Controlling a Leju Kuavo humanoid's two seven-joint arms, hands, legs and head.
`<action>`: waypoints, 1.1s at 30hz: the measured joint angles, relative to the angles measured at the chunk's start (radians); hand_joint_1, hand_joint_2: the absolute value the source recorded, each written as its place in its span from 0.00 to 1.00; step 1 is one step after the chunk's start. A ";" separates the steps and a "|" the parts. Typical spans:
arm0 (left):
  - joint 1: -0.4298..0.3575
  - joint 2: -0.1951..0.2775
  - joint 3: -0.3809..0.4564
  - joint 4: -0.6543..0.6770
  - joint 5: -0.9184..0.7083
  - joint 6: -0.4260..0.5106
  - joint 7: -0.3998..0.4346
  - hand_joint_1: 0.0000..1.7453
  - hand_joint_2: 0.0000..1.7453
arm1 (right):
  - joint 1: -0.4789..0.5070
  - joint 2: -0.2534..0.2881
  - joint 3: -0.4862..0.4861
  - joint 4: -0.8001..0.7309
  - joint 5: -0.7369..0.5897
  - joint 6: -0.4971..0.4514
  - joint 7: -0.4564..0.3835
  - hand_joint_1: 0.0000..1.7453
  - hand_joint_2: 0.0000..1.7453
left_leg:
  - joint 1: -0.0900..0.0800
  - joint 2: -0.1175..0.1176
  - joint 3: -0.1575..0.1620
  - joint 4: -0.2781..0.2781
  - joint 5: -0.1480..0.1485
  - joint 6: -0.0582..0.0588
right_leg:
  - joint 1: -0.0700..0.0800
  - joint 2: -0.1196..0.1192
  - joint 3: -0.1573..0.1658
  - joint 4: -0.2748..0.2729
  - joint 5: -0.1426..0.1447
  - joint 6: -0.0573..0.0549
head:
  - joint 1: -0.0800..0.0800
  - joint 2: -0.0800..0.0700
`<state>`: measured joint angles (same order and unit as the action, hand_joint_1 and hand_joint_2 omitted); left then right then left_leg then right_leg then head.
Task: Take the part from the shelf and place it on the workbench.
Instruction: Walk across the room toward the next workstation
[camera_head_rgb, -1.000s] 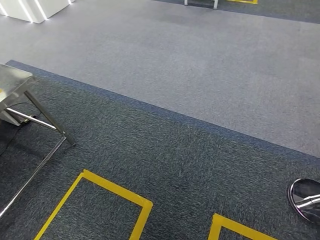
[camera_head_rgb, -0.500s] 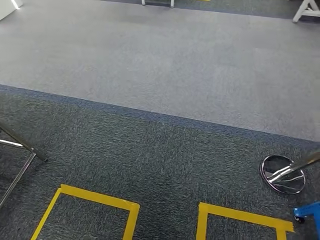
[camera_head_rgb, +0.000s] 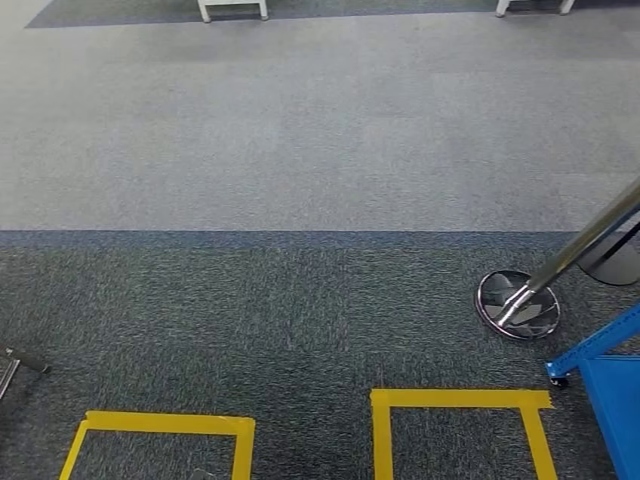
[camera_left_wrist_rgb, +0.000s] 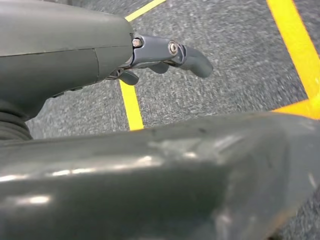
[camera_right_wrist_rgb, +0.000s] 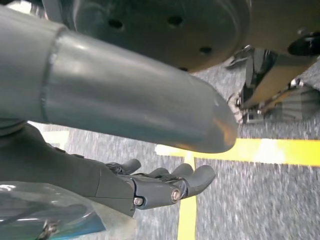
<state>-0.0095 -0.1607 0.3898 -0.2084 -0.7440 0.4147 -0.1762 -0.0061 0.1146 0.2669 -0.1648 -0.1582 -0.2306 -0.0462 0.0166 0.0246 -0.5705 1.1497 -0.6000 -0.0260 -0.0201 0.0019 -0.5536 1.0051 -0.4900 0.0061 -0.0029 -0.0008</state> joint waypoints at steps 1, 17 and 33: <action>0.002 0.000 -0.002 0.001 0.000 0.000 0.000 0.00 0.00 | 0.000 0.000 -0.003 0.000 0.000 0.000 0.000 0.00 0.00 | -0.001 -0.009 -0.032 0.072 -0.031 0.002 | 0.002 0.014 -0.002 0.000 0.001 -0.003 | -0.001 0.000; -0.010 0.047 -0.012 0.004 -0.008 -0.016 0.029 0.00 0.00 | 0.001 0.015 -0.012 0.002 0.015 0.018 -0.006 0.00 0.00 | -0.012 -0.004 0.061 -0.198 0.130 0.067 | 0.005 0.008 -0.144 0.229 -0.105 0.044 | 0.012 0.000; -0.008 0.052 0.000 0.006 0.011 -0.011 0.071 0.00 0.00 | 0.003 0.013 -0.011 0.002 0.028 0.033 0.005 0.00 0.00 | 0.003 -0.013 -0.052 0.139 -0.064 0.001 | -0.003 0.028 -0.029 0.022 0.005 -0.002 | -0.004 0.000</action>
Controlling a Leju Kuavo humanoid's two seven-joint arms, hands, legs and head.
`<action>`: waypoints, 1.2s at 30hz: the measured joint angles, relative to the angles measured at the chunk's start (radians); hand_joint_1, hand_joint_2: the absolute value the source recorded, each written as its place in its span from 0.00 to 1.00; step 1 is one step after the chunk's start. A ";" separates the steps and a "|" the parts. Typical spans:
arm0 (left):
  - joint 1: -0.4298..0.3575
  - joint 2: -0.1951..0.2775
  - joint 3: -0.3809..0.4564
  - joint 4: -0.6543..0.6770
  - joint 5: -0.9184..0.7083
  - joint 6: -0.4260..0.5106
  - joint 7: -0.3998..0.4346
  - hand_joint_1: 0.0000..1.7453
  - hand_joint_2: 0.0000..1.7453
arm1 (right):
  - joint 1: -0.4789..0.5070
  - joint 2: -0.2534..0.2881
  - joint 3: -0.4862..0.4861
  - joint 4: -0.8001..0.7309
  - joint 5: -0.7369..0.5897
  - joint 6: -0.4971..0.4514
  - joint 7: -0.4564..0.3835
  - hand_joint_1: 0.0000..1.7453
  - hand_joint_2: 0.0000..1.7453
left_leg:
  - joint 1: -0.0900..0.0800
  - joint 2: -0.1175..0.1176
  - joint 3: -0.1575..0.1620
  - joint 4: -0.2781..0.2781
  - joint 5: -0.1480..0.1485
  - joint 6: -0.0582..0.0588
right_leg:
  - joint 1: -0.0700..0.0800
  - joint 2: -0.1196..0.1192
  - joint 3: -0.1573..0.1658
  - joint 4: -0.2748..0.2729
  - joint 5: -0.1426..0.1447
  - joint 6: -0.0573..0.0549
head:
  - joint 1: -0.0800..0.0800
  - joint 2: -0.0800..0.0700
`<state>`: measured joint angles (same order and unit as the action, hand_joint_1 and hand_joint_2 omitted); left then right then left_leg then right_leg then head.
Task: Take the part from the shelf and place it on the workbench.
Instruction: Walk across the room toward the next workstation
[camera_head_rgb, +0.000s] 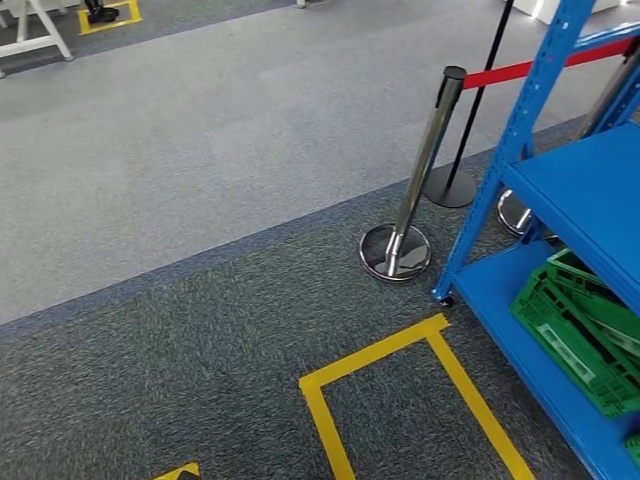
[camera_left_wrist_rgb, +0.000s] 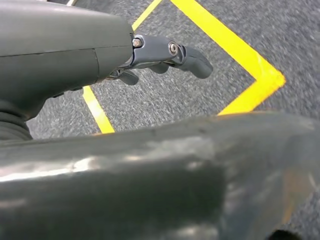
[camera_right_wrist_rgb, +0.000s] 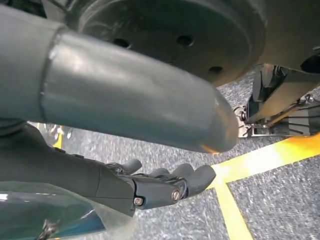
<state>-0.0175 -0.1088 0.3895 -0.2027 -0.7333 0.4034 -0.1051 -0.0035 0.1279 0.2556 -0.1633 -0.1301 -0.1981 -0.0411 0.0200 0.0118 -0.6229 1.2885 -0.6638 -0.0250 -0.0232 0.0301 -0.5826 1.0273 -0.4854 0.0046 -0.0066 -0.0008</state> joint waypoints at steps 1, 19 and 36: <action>0.002 -0.001 0.002 0.000 0.000 0.000 -0.001 0.00 0.00 | 0.000 0.000 0.000 0.000 0.000 0.000 0.001 0.00 0.00 | -0.001 -0.002 -0.006 0.008 0.011 0.005 | 0.003 0.016 0.000 0.000 0.001 -0.001 | 0.000 0.000; -0.001 -0.020 0.017 0.001 0.010 0.008 -0.022 0.00 0.00 | -0.003 0.002 0.002 0.001 0.004 -0.001 0.011 0.00 0.00 | -0.011 0.068 0.114 -0.310 0.168 0.042 | 0.004 -0.064 -0.039 0.090 -0.035 0.048 | 0.010 0.000; -0.001 -0.030 0.023 0.001 0.012 0.015 -0.022 0.00 0.00 | -0.008 0.001 0.002 0.002 0.000 -0.013 0.021 0.00 0.00 | -0.012 -0.081 0.099 -0.244 0.152 0.038 | 0.017 0.077 0.014 -0.014 0.006 -0.009 | 0.001 0.000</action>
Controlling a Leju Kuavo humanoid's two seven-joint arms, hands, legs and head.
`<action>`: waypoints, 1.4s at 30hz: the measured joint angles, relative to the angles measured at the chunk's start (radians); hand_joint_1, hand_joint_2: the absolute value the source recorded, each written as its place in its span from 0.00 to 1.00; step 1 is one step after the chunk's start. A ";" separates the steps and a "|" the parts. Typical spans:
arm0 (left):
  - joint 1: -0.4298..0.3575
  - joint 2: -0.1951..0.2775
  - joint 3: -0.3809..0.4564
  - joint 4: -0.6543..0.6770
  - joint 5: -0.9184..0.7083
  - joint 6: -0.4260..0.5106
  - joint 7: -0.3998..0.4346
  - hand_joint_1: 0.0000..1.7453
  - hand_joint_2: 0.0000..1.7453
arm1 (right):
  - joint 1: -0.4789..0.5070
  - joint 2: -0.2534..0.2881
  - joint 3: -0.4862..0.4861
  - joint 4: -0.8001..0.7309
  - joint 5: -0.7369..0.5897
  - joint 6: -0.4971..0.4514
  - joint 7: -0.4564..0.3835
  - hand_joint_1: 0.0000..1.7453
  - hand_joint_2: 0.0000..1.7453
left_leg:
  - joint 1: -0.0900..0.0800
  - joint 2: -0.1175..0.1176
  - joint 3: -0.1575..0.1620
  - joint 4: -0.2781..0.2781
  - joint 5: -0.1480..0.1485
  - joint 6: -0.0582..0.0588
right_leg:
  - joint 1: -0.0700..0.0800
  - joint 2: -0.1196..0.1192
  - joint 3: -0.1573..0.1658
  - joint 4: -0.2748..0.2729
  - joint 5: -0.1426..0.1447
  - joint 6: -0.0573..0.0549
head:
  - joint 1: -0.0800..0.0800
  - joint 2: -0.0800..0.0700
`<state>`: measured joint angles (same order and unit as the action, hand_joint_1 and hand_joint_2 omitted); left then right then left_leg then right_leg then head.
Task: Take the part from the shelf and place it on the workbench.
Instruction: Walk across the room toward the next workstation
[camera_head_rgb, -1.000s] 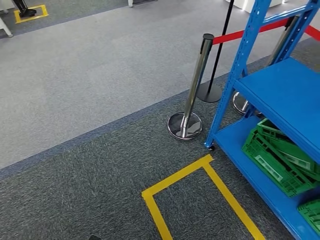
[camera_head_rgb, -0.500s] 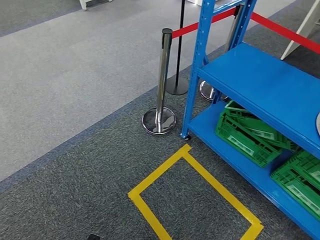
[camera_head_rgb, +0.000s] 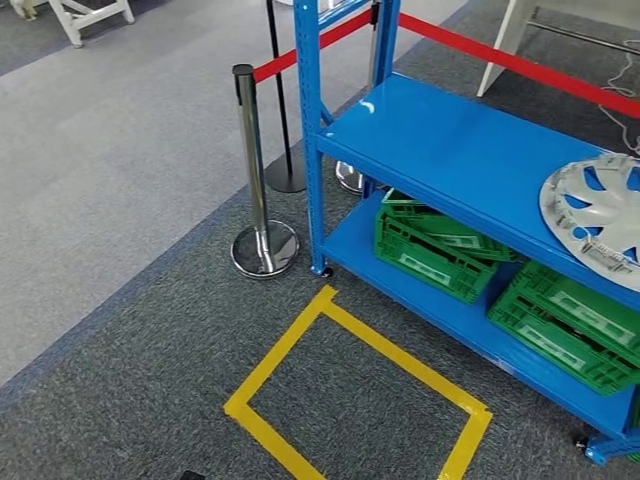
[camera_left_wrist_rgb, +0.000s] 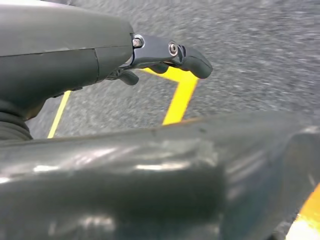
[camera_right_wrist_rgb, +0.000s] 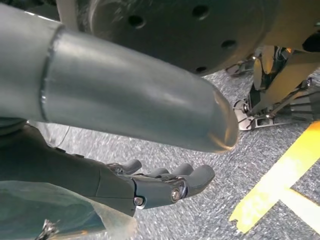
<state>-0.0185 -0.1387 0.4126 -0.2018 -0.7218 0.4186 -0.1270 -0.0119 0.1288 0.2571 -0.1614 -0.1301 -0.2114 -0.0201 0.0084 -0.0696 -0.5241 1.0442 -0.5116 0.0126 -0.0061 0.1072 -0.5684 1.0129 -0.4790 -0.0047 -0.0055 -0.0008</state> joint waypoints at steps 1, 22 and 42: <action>-0.001 -0.001 0.000 0.000 0.000 0.001 0.000 0.00 0.00 | -0.001 0.000 0.000 0.000 0.000 0.000 0.001 0.00 0.00 | -0.001 -0.018 0.010 -0.026 0.006 0.006 | -0.003 0.013 -0.005 0.000 0.003 0.005 | -0.001 0.000; -0.011 -0.023 0.019 0.000 0.009 0.007 -0.050 0.00 0.00 | -0.003 -0.012 0.000 0.001 -0.002 0.000 0.015 0.00 0.00 | 0.002 0.121 0.001 0.029 -0.073 -0.039 | -0.012 -0.127 0.005 -0.015 0.001 -0.002 | -0.001 0.000; -0.010 -0.024 0.057 0.000 0.032 0.052 -0.089 0.00 0.00 | 0.000 -0.013 0.005 0.001 0.013 0.007 0.026 0.00 0.00 | -0.002 0.088 0.022 -0.076 0.017 0.016 | -0.010 -0.100 -0.127 0.264 -0.112 0.046 | 0.004 0.000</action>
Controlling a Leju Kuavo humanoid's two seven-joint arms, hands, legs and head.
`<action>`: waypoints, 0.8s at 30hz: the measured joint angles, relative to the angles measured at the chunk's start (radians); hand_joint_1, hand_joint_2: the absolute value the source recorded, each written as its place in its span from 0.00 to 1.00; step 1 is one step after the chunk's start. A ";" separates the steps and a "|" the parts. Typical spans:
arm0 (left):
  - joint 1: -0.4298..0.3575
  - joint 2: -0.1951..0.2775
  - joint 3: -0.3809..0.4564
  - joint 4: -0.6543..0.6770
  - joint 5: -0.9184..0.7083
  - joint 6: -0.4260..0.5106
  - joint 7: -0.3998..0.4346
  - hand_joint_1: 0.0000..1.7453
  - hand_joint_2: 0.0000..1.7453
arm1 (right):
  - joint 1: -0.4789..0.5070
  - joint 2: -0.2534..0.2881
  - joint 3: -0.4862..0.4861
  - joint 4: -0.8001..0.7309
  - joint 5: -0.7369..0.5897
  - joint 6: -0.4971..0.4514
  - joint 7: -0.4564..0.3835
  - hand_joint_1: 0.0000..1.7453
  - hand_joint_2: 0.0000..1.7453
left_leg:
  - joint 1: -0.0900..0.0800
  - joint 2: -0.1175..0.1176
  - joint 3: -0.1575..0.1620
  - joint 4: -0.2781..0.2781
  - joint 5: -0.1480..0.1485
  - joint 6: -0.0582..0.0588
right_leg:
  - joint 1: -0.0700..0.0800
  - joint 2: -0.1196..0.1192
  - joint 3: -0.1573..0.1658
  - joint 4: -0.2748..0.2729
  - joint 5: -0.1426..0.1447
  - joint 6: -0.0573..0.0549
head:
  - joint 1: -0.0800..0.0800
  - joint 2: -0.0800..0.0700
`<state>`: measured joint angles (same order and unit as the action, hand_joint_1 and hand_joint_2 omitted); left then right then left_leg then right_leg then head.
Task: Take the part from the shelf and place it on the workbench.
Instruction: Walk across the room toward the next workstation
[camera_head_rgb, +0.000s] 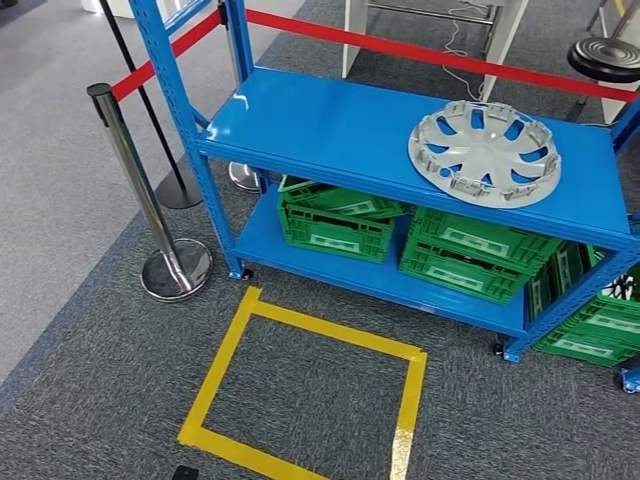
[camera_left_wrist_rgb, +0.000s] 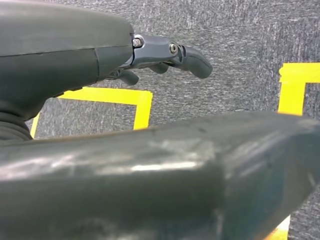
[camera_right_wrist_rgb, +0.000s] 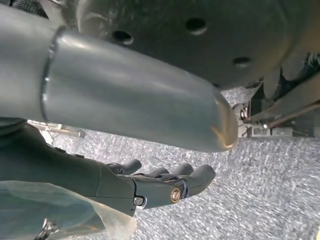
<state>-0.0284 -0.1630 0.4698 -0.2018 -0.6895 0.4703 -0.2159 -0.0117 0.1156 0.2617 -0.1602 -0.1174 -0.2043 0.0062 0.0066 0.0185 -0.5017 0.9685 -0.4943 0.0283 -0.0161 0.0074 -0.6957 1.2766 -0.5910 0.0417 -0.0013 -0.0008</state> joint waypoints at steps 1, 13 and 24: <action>-0.001 0.000 0.003 0.000 0.001 0.000 0.000 0.00 0.00 | 0.000 -0.001 0.000 0.000 0.000 0.002 0.000 0.00 0.00 | 0.002 0.001 0.001 0.002 -0.002 -0.003 | -0.004 -0.003 0.032 -0.056 0.032 0.004 | 0.000 0.000; -0.002 0.000 0.023 0.000 0.018 0.008 0.016 0.00 0.00 | -0.001 -0.004 0.004 0.000 0.003 0.013 0.008 0.00 0.00 | 0.004 -0.007 -0.119 0.287 -0.153 -0.049 | 0.000 -0.009 0.137 -0.257 0.087 -0.044 | -0.002 0.000; 0.000 0.000 0.036 0.000 0.020 0.015 0.021 0.00 0.00 | -0.002 -0.003 0.007 0.000 0.003 0.023 0.009 0.00 0.00 | -0.011 -0.015 -0.017 0.027 -0.011 -0.005 | 0.006 -0.001 0.120 -0.242 0.083 -0.019 | -0.002 0.000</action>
<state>-0.0287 -0.1635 0.5054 -0.2018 -0.6695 0.4849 -0.1950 -0.0139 0.1125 0.2685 -0.1602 -0.1148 -0.1811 0.0149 -0.0043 0.0040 -0.5189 0.9954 -0.5054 0.0238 -0.0098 0.0066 -0.5754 1.0350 -0.5075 0.0227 -0.0035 -0.0008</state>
